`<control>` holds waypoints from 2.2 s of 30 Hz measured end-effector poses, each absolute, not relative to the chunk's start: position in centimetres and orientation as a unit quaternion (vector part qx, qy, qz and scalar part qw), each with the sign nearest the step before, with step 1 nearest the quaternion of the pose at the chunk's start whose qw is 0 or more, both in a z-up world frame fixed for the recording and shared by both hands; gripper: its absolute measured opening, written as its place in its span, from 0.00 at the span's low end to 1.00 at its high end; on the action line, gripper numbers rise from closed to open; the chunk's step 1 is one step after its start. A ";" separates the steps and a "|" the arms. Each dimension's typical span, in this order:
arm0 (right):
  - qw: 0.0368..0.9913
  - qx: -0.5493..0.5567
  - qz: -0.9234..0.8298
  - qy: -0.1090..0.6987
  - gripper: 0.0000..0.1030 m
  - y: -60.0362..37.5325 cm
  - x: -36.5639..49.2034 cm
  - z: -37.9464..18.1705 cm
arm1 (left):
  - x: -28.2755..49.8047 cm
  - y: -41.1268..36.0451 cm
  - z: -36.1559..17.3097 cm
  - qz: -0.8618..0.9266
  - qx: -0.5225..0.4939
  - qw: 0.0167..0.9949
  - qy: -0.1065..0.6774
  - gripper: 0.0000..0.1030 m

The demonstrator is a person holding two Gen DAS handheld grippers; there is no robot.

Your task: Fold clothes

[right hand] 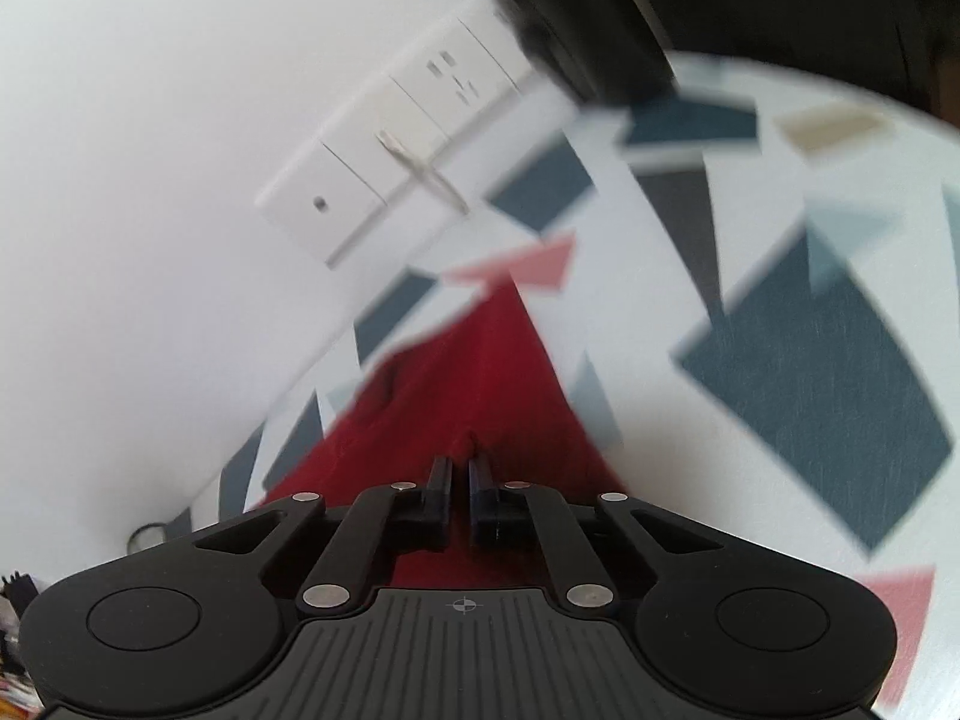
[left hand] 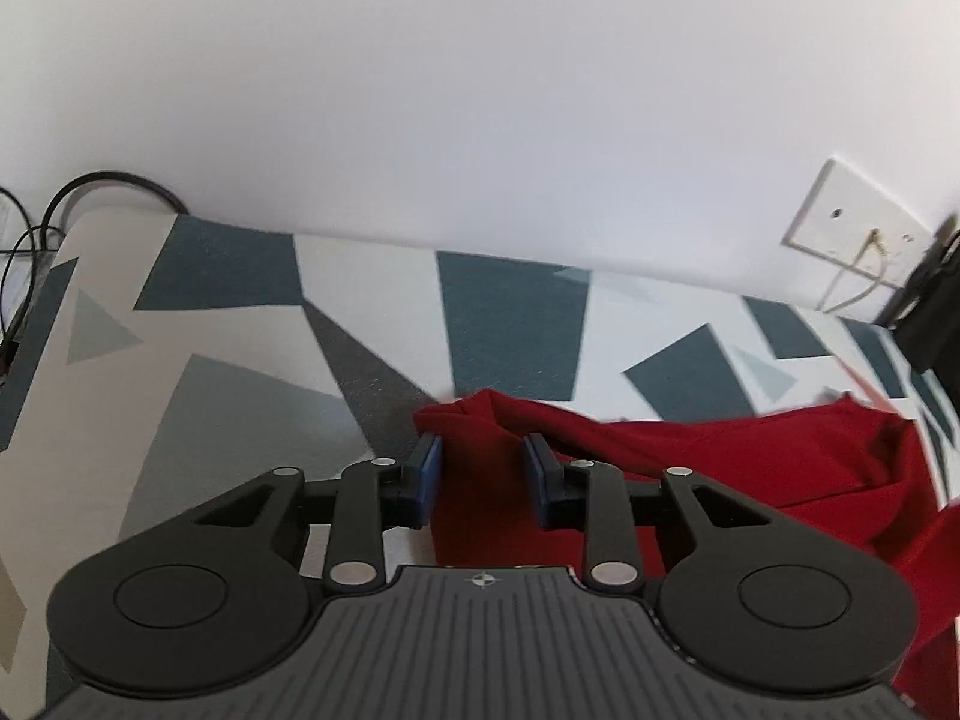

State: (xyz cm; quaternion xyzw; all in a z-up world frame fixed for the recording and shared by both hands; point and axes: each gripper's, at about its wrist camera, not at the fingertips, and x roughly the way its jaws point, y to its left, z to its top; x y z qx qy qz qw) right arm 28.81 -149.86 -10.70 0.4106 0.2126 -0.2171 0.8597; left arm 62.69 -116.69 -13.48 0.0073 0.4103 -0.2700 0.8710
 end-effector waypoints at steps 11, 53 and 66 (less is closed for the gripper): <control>0.845 0.376 -0.259 0.278 0.23 -152.4 30.4 -13.3 | 62.7 -115.8 -14.4 -0.248 -0.021 0.877 0.410 0.32; 0.850 0.297 -0.299 0.316 0.99 -147.7 19.6 -12.7 | 44.3 -108.3 -13.8 -0.311 0.040 0.808 0.499 0.98; 0.884 0.217 -0.196 0.364 0.99 -143.5 12.2 -13.0 | 32.4 -106.2 -13.9 -0.245 0.073 0.825 0.505 0.99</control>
